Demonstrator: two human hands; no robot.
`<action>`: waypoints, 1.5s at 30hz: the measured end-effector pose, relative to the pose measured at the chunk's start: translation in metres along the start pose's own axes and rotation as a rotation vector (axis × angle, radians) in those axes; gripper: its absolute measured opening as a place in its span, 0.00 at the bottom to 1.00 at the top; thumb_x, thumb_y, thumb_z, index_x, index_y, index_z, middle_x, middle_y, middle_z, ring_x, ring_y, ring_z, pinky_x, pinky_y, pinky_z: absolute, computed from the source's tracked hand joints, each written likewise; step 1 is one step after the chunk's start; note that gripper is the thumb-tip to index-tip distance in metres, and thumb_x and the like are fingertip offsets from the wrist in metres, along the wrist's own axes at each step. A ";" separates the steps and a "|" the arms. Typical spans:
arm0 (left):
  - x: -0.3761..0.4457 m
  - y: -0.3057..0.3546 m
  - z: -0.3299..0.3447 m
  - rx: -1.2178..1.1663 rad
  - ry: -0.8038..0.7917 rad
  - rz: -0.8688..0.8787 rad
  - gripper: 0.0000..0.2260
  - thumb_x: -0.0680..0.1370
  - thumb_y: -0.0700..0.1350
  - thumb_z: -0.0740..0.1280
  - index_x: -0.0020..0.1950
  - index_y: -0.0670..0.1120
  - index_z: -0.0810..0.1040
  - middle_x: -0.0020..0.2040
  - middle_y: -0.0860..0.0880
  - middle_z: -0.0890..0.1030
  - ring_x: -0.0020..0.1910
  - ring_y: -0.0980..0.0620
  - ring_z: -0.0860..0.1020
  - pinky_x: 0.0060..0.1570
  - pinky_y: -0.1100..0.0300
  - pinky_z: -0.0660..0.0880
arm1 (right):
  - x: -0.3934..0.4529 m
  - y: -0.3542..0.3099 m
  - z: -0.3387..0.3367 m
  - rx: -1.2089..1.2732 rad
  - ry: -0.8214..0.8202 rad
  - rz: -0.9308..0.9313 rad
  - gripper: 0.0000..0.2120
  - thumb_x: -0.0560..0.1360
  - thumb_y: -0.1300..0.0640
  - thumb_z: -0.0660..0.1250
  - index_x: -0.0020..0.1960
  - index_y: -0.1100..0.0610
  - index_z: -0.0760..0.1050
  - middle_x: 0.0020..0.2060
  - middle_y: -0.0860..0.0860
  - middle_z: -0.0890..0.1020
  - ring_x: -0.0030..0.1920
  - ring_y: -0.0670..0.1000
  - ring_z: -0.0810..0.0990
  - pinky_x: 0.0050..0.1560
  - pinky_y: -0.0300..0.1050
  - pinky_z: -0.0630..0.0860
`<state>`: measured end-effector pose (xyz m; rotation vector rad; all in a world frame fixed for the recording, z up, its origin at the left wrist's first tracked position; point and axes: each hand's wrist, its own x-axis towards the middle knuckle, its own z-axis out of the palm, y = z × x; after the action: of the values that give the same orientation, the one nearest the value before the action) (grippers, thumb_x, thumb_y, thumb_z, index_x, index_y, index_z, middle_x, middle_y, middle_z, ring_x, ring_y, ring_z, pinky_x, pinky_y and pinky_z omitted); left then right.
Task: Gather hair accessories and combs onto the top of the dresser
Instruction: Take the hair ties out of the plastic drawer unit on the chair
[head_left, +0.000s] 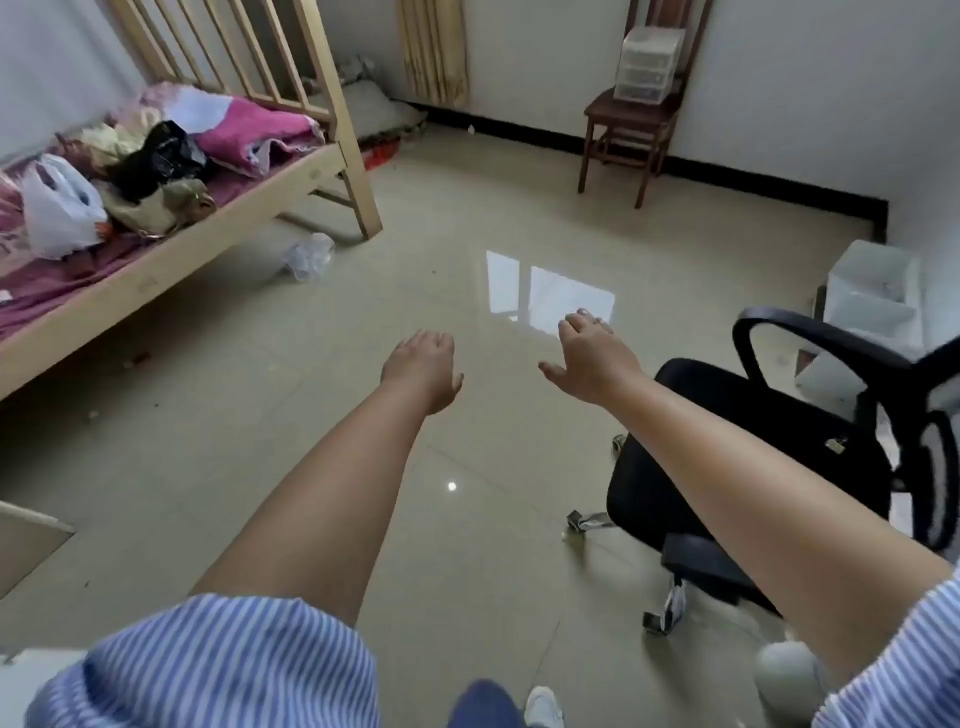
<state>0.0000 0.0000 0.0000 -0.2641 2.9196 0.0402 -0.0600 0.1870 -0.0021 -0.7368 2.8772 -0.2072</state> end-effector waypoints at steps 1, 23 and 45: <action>0.023 -0.006 -0.004 -0.003 -0.008 -0.020 0.19 0.79 0.49 0.58 0.66 0.39 0.64 0.68 0.40 0.68 0.68 0.43 0.64 0.68 0.52 0.63 | 0.023 0.001 -0.004 -0.021 -0.009 -0.007 0.28 0.78 0.49 0.58 0.70 0.67 0.58 0.72 0.59 0.63 0.76 0.57 0.53 0.76 0.49 0.52; 0.750 0.011 -0.156 0.115 0.067 0.281 0.28 0.81 0.51 0.55 0.74 0.39 0.49 0.77 0.42 0.53 0.76 0.45 0.48 0.75 0.52 0.50 | 0.671 0.214 -0.109 0.071 0.086 0.364 0.31 0.79 0.44 0.53 0.72 0.66 0.55 0.73 0.60 0.61 0.75 0.57 0.54 0.75 0.50 0.53; 1.465 0.159 -0.277 0.155 -0.005 0.461 0.28 0.80 0.51 0.55 0.74 0.39 0.49 0.77 0.42 0.54 0.76 0.47 0.49 0.74 0.53 0.52 | 1.259 0.586 -0.246 0.044 0.116 0.529 0.18 0.77 0.52 0.59 0.59 0.65 0.67 0.59 0.58 0.73 0.66 0.58 0.66 0.67 0.50 0.64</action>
<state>-1.4951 -0.1120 -0.0358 0.4327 2.8910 -0.1130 -1.4675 0.1065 -0.0193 0.0607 3.0359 -0.2453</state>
